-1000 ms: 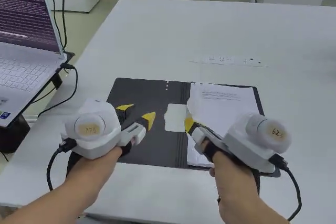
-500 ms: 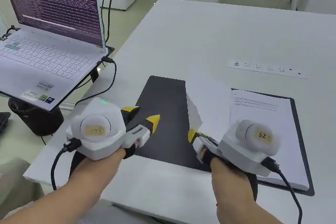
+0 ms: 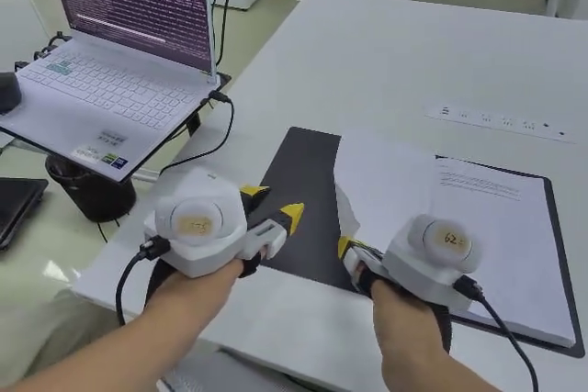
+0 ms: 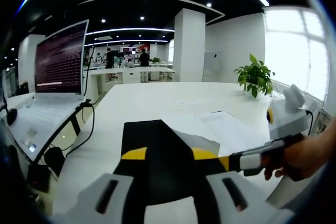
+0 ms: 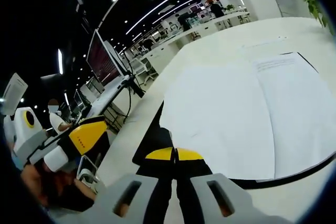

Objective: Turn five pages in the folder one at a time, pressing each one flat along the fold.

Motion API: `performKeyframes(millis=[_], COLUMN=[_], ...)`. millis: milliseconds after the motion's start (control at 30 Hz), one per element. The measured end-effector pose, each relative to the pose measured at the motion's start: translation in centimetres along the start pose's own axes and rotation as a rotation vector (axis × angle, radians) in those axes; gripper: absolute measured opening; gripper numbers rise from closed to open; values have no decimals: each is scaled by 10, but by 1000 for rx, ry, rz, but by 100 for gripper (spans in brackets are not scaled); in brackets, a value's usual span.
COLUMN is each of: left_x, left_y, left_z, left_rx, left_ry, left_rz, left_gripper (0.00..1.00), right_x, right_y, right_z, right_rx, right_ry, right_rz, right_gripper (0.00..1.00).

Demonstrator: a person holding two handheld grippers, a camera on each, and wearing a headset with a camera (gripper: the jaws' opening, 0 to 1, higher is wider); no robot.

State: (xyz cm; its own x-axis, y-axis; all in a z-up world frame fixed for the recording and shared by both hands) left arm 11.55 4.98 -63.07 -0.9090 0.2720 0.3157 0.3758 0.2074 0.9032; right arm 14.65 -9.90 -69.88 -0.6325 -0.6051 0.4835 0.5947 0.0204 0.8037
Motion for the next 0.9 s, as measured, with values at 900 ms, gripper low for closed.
performKeyframes(millis=[900], left_x=[-42], left_y=[-35], left_z=[-12], left_rx=[-66], left_ry=[-61], left_rz=[222], left_gripper=[30], right_x=[-15], right_y=[-42], right_z=[5], right_rx=[8], right_ry=[67], right_rz=[124], right_gripper=[15])
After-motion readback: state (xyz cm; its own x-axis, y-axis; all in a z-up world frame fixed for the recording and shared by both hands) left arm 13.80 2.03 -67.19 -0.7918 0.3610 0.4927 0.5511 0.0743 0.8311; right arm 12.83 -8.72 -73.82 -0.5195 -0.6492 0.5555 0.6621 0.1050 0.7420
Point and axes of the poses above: the centre of the closed fingertips' face, and the gripper's own axes: x roughly backward along the fingers, z roughly to its left, y roughly out of its top, the point moved 8 cm from there along x, roughly backward along the fingers, and after that the axes turned 13 degrees about x, right-handed, at the moved point
